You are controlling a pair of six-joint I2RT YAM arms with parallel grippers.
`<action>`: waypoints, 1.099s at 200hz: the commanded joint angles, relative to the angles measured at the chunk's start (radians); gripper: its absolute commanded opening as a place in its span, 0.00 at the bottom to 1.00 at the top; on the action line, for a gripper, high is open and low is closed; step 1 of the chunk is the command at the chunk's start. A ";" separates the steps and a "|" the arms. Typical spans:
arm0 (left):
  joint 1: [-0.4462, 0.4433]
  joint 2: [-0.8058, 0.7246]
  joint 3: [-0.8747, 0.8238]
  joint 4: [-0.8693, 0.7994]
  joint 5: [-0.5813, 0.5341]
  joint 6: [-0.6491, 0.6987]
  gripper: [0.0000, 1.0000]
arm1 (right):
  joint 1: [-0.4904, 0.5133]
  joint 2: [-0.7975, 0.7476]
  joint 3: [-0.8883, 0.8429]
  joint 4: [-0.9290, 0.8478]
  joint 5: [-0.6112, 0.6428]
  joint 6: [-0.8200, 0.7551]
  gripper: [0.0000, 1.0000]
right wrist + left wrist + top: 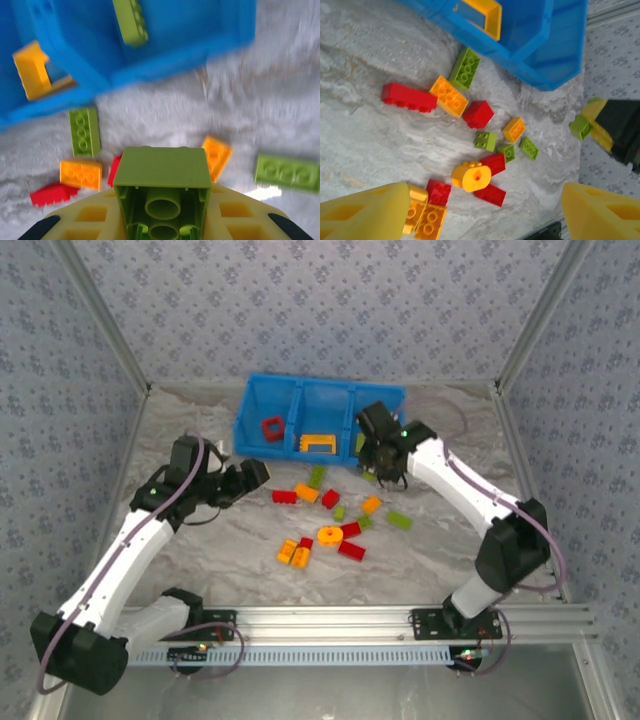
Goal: Sort the legos into containers by color
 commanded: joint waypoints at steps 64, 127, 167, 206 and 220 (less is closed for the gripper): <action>0.005 0.098 0.118 0.082 0.012 0.010 0.80 | -0.177 0.561 0.538 -0.107 0.049 -0.288 0.31; 0.005 0.149 0.131 -0.029 -0.047 0.033 0.79 | -0.185 0.696 0.652 -0.177 0.029 -0.272 0.41; 0.005 0.188 0.108 -0.034 -0.059 -0.015 0.78 | -0.189 0.701 0.644 -0.188 0.009 -0.257 0.47; 0.006 0.214 0.116 -0.046 -0.081 -0.087 0.76 | -0.189 0.663 0.677 -0.209 0.007 -0.270 0.51; 0.007 0.235 0.134 -0.078 -0.093 -0.137 0.73 | -0.180 0.610 0.680 -0.207 0.023 -0.274 0.51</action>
